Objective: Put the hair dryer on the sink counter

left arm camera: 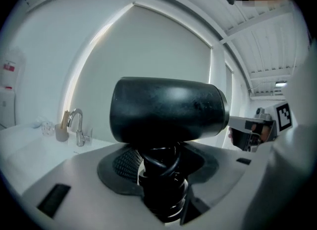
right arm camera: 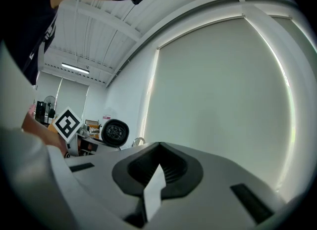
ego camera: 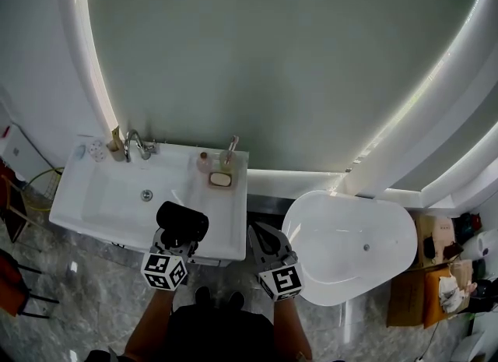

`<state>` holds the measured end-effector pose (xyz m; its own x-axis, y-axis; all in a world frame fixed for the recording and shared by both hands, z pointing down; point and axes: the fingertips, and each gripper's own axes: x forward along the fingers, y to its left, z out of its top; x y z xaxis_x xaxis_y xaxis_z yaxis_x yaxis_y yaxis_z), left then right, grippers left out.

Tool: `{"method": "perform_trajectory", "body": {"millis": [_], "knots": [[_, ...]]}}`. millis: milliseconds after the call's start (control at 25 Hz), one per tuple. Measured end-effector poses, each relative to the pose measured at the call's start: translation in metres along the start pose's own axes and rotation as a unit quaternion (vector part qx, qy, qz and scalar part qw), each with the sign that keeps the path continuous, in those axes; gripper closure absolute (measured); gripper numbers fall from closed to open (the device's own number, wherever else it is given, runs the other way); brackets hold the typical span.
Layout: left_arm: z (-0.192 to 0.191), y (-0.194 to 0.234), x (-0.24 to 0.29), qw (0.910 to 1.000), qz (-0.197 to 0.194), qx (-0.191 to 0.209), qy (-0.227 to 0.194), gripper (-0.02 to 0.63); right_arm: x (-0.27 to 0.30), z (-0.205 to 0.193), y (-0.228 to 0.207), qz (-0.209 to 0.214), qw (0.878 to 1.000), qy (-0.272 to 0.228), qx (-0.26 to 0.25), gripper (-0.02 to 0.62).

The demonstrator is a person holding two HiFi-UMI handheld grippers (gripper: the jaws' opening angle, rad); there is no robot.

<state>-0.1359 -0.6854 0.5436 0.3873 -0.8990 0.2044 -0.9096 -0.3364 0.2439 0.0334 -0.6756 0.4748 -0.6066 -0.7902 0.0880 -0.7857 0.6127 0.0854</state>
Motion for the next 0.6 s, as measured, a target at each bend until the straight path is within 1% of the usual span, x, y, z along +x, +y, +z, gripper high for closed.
{"method": "perform_trajectory", "body": {"millis": [80, 240, 280, 400, 480, 520, 600], "knots": [[-0.016, 0.006, 0.014, 0.9992, 0.010, -0.020, 0.032, 0.382, -0.001, 0.000, -0.002, 0.000, 1.000, -0.007, 0.008, 0.568], [-0.047, 0.015, 0.041, 0.9947, 0.023, -0.045, 0.089, 0.382, -0.005, 0.004, -0.010, 0.005, 0.998, -0.029, 0.058, 0.568], [-0.054, 0.016, 0.047, 0.9934, 0.026, -0.048, 0.101, 0.382, -0.005, 0.003, -0.012, 0.004, 0.998, -0.030, 0.059, 0.568], [-0.075, 0.017, 0.069, 0.9889, 0.035, -0.051, 0.135, 0.382, -0.004, -0.003, -0.014, -0.001, 1.000, -0.011, 0.029, 0.568], [-0.090, 0.019, 0.084, 0.9852, 0.042, -0.049, 0.159, 0.382, -0.002, -0.007, -0.014, 0.000, 1.000, -0.003, 0.017, 0.568], [-0.098, 0.019, 0.091, 0.9830, 0.045, -0.049, 0.171, 0.382, -0.001, -0.007, -0.013, 0.005, 1.000, -0.005, 0.022, 0.568], [-0.113, 0.020, 0.103, 0.9787, 0.051, -0.054, 0.191, 0.382, -0.002, 0.000, -0.013, 0.015, 0.998, -0.025, 0.051, 0.568]]}}
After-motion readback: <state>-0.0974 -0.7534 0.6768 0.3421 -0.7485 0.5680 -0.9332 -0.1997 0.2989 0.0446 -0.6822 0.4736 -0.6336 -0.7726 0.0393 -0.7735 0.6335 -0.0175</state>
